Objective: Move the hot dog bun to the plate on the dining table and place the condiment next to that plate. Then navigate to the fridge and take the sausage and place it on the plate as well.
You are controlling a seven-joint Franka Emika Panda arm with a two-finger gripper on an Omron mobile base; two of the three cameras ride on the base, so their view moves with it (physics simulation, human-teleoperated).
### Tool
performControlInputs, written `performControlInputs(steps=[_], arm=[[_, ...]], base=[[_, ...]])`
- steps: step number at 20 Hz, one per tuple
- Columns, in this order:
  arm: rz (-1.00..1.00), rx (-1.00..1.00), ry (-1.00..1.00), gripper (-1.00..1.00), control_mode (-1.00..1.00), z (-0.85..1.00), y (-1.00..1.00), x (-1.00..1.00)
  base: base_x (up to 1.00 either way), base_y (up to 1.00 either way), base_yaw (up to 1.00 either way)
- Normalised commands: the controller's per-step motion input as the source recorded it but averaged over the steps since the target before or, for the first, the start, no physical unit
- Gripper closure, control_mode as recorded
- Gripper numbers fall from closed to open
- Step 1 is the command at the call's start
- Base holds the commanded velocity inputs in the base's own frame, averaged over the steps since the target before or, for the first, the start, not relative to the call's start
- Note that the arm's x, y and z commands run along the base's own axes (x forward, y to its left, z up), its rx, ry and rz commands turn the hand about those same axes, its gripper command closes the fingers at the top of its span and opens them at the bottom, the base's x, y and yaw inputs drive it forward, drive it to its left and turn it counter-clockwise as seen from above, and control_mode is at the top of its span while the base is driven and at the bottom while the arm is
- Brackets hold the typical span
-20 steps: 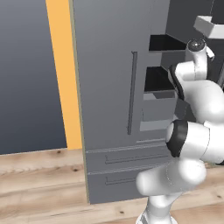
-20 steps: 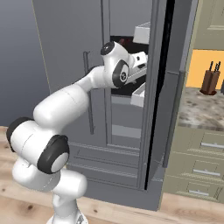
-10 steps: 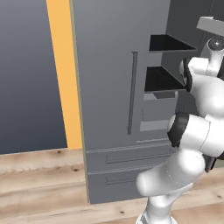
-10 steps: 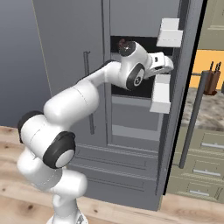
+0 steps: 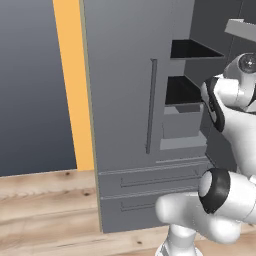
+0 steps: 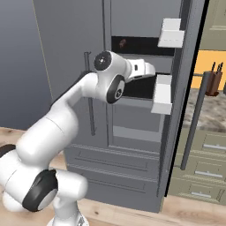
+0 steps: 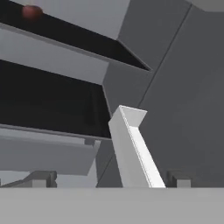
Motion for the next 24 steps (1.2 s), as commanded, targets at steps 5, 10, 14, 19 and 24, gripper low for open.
performControlInputs(steps=[5,10,14,19,24], arm=[[0.00,0.06,0.01,-1.00,-1.00,0.00,1.00,-0.54],[0.00,0.18,0.08,-1.00,-1.00,0.00,0.99,-0.51],[0.00,0.22,0.11,-1.00,-1.00,0.05,0.95,-0.56],[0.02,0.17,0.09,-1.00,-1.00,0.05,0.68,-0.56],[0.00,0.08,-0.02,-1.00,-1.00,-0.01,0.18,0.11]], base=[[0.00,0.00,0.00],[0.00,0.00,0.00],[0.00,0.00,0.00],[0.00,0.00,0.00],[0.00,0.00,0.00]])
